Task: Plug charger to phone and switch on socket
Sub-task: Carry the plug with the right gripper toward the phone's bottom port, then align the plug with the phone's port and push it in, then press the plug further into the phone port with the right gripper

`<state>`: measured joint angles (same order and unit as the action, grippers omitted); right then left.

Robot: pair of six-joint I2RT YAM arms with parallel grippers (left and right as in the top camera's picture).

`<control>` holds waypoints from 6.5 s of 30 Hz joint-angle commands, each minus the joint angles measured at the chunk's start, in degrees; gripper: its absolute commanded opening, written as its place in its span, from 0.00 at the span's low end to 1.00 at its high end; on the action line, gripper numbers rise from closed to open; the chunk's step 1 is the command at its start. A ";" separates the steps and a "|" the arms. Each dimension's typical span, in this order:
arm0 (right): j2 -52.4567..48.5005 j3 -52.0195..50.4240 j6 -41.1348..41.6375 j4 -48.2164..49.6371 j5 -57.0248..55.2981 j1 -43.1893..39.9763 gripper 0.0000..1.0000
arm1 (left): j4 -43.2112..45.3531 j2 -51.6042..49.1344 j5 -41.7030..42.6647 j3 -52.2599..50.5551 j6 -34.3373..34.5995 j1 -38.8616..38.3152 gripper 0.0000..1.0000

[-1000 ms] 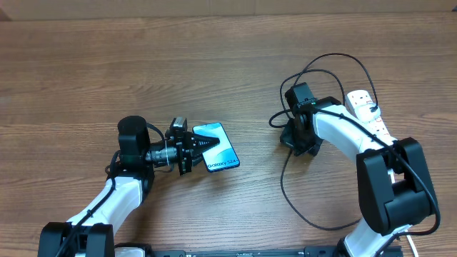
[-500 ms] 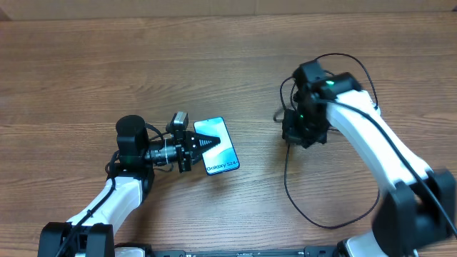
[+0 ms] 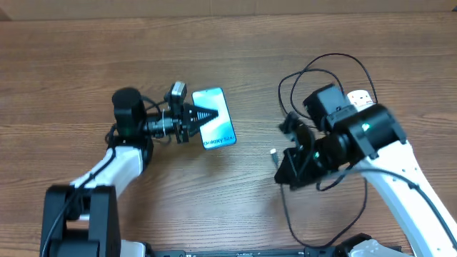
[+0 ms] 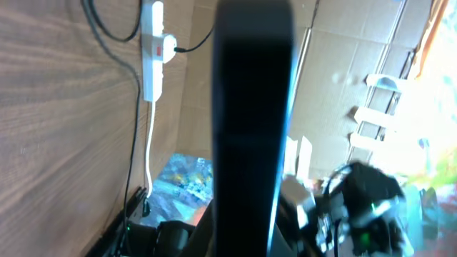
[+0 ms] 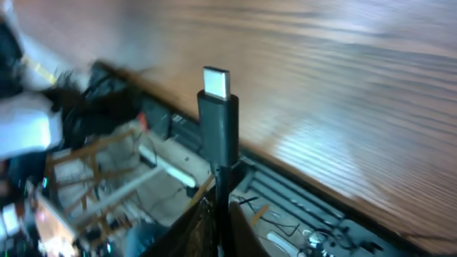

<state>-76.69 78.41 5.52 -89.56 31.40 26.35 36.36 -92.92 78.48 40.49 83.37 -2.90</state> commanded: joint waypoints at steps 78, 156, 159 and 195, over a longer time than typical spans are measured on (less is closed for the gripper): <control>-8.31 -1.49 13.40 25.00 11.80 8.79 0.04 | 13.42 -2.19 0.83 4.15 7.56 -2.56 0.04; -8.31 -1.49 13.64 25.07 11.08 8.79 0.04 | 13.42 -2.19 1.33 4.15 6.99 -2.49 0.04; -8.31 -1.49 13.66 26.34 10.23 8.79 0.04 | 13.42 -2.19 2.51 4.15 6.36 -2.49 0.04; -2.47 5.88 12.55 20.90 -19.23 14.32 0.46 | 12.87 -2.21 -0.70 4.15 -11.61 -2.49 0.04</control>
<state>-82.15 82.32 17.50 -69.87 22.04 37.34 48.88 -95.20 79.31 43.48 74.32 -5.28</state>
